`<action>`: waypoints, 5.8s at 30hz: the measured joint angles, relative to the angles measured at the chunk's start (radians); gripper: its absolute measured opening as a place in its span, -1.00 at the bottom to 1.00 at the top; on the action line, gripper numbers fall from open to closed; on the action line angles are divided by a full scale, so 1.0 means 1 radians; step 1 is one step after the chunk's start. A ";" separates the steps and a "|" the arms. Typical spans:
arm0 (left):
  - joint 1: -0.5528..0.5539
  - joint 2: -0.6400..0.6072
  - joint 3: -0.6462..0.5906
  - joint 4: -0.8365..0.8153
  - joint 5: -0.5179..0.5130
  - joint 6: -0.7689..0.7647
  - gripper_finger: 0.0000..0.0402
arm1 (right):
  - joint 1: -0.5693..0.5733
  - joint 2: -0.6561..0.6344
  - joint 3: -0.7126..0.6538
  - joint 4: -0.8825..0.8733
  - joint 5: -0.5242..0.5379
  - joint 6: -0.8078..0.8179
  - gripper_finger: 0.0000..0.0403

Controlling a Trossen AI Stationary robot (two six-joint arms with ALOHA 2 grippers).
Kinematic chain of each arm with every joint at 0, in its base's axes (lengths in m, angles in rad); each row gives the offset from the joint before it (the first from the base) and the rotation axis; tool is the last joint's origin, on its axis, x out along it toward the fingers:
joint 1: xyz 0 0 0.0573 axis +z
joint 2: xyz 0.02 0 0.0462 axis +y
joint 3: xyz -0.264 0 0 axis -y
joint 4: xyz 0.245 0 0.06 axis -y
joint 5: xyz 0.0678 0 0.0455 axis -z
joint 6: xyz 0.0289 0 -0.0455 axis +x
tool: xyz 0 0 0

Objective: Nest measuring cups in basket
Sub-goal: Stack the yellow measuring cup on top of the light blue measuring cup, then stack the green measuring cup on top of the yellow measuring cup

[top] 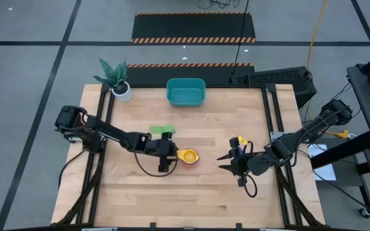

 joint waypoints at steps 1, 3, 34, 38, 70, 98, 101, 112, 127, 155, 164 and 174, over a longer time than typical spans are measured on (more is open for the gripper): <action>-0.007 0.000 0.000 -0.001 -0.003 -0.009 0.16 | 0.000 0.000 0.000 0.000 0.000 0.000 -0.38; -0.019 0.000 0.000 -0.003 -0.004 -0.033 0.20 | 0.000 0.000 0.000 0.000 0.000 0.000 -0.38; -0.108 -0.019 0.000 0.020 -0.100 -0.125 0.18 | 0.000 0.000 0.000 0.001 0.000 0.000 -0.38; -0.124 -0.094 0.000 -0.033 -0.102 -0.113 0.39 | 0.000 0.000 0.000 0.000 0.000 0.000 -0.38; 0.096 -0.134 -0.028 -0.724 -0.510 0.312 -0.02 | 0.000 0.000 0.002 -0.017 0.000 -0.005 -0.38; 0.171 0.033 -0.078 -0.440 -0.577 0.528 -0.46 | 0.002 0.000 0.001 -0.010 0.000 -0.009 -0.38; 0.171 0.035 -0.079 -0.421 -0.559 0.526 -0.68 | 0.002 0.000 0.001 -0.008 0.000 -0.009 -0.38; 0.182 0.028 -0.078 -0.302 -0.529 0.449 -0.92 | 0.002 0.000 0.001 -0.003 0.000 -0.010 -0.38; 0.099 -0.220 -0.079 -0.263 -0.370 0.140 -0.97 | -0.018 0.003 0.001 0.024 0.099 0.035 -0.38; -0.145 -0.331 -0.048 -0.013 0.119 -0.230 -0.97 | -0.053 0.028 0.000 0.049 0.026 0.026 -0.38; -0.126 -0.332 0.064 -0.153 0.170 -0.257 -0.98 | -0.052 0.028 0.000 0.040 0.026 0.011 -0.38; -0.114 -0.332 0.082 -0.202 0.209 -0.318 -0.98 | -0.052 0.028 0.000 0.024 0.026 0.014 -0.38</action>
